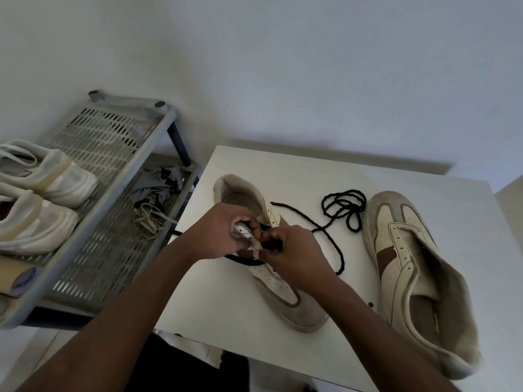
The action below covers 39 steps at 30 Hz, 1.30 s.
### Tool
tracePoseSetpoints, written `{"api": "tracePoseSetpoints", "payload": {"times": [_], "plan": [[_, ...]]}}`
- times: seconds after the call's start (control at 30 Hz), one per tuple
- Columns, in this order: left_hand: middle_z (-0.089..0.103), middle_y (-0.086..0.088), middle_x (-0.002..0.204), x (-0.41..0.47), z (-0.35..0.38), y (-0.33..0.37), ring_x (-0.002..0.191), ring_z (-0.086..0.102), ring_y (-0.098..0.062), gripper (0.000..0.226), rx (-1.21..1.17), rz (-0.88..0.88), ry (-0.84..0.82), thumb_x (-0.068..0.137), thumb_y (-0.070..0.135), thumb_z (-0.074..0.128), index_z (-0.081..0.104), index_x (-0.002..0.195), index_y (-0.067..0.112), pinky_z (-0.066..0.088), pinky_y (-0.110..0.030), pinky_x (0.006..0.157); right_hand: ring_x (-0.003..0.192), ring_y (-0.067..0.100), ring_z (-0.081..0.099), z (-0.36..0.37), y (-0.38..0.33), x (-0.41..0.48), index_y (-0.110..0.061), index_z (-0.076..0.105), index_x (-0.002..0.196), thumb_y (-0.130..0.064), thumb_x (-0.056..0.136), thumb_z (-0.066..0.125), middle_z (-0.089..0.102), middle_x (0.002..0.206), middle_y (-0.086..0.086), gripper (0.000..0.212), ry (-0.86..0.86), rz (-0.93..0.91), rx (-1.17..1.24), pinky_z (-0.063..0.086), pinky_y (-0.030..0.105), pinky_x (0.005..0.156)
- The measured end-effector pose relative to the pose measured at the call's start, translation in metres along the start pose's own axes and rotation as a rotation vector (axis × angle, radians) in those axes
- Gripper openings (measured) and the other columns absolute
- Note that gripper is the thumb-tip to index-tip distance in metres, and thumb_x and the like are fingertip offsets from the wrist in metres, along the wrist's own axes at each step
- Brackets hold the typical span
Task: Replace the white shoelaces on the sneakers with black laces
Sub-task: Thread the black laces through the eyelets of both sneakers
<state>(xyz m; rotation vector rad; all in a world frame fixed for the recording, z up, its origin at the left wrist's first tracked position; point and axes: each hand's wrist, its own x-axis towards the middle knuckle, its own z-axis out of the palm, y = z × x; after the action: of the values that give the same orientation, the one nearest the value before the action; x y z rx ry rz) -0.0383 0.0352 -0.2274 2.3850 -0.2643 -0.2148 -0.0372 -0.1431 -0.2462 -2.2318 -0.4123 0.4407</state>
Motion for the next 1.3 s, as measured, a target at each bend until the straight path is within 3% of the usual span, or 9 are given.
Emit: {"api": "tracePoseSetpoints", "payload": {"times": [0.13,0.23,0.33,0.53,0.73,0.9,1.1,1.2,1.3], "plan": [[0.068,0.007,0.078,0.001,0.002,-0.004,0.076,0.063,-0.008,0.025,0.018,-0.010,0.010,0.065,0.003,0.081,0.068,0.080,0.019,0.047,-0.016,0.067,0.091,0.013,0.064,0.010,0.000,-0.004,-0.022,0.062,0.109,-0.015,0.084,0.065,0.069,0.100,-0.004,0.026,0.114,-0.045,-0.059,0.051,0.030,0.075],[0.068,0.004,0.076,0.002,0.003,-0.005,0.073,0.063,-0.010,0.022,0.016,-0.008,0.019,0.064,0.004,0.082,0.068,0.078,0.013,0.050,-0.023,0.066,0.095,0.015,0.063,0.014,0.002,-0.004,-0.024,0.052,0.110,-0.013,0.084,0.066,0.067,0.107,-0.005,0.032,0.144,-0.070,-0.062,0.049,0.030,0.073],[0.070,0.004,0.077,0.003,0.003,-0.005,0.075,0.065,-0.011,0.020,-0.008,-0.008,0.020,0.064,0.002,0.082,0.071,0.078,0.013,0.050,-0.025,0.068,0.092,0.016,0.065,0.013,0.007,-0.002,-0.027,0.050,0.108,-0.015,0.081,0.070,0.071,0.101,-0.007,0.035,0.171,-0.094,-0.048,0.050,0.032,0.070],[0.071,0.005,0.076,0.003,0.005,-0.002,0.075,0.065,-0.006,0.021,-0.003,-0.016,0.027,0.064,0.000,0.082,0.072,0.077,0.012,0.048,-0.014,0.066,0.078,0.022,0.061,0.018,0.012,-0.001,-0.021,0.051,0.113,-0.009,0.082,0.061,0.067,0.100,-0.002,0.034,0.213,-0.203,-0.188,0.033,0.026,0.059],[0.065,0.018,0.068,0.002,0.006,0.003,0.072,0.062,0.004,0.023,-0.005,-0.026,0.032,0.064,-0.002,0.081,0.070,0.073,0.016,0.042,-0.005,0.062,0.066,0.024,0.060,0.024,0.018,-0.001,-0.018,0.046,0.113,-0.001,0.078,0.057,0.067,0.079,0.000,0.041,0.240,-0.249,-0.165,0.048,0.037,0.060],[0.068,0.012,0.073,0.002,0.005,0.003,0.075,0.063,0.001,0.025,-0.019,-0.036,0.024,0.064,-0.003,0.080,0.071,0.074,0.017,0.044,-0.007,0.064,0.082,0.022,0.067,0.032,0.022,0.000,-0.030,0.040,0.102,0.001,0.075,0.061,0.068,0.091,-0.003,0.045,0.304,-0.244,-0.021,0.051,0.039,0.063],[0.063,0.019,0.069,0.002,0.007,0.004,0.072,0.060,0.008,0.026,0.019,-0.043,0.019,0.066,-0.001,0.080,0.069,0.074,0.021,0.041,-0.004,0.062,0.074,0.025,0.064,0.027,0.023,0.000,-0.018,0.050,0.098,0.004,0.073,0.059,0.068,0.086,-0.001,0.034,0.284,-0.294,-0.086,0.049,0.038,0.061],[0.062,0.019,0.068,0.003,0.007,0.005,0.072,0.060,0.005,0.031,0.031,-0.022,0.008,0.067,0.000,0.079,0.063,0.073,0.026,0.038,-0.004,0.064,0.071,0.027,0.063,0.024,0.026,0.003,-0.024,0.044,0.101,0.000,0.076,0.058,0.068,0.083,0.001,0.037,0.227,-0.297,-0.135,0.050,0.041,0.062],[0.063,0.017,0.069,0.003,0.007,0.004,0.072,0.059,0.004,0.029,0.026,-0.015,-0.002,0.069,0.000,0.078,0.063,0.075,0.024,0.039,-0.005,0.063,0.072,0.022,0.063,0.022,0.027,0.004,-0.033,0.037,0.098,0.000,0.077,0.060,0.067,0.091,-0.003,0.046,0.210,-0.304,-0.116,0.046,0.032,0.061]]}}
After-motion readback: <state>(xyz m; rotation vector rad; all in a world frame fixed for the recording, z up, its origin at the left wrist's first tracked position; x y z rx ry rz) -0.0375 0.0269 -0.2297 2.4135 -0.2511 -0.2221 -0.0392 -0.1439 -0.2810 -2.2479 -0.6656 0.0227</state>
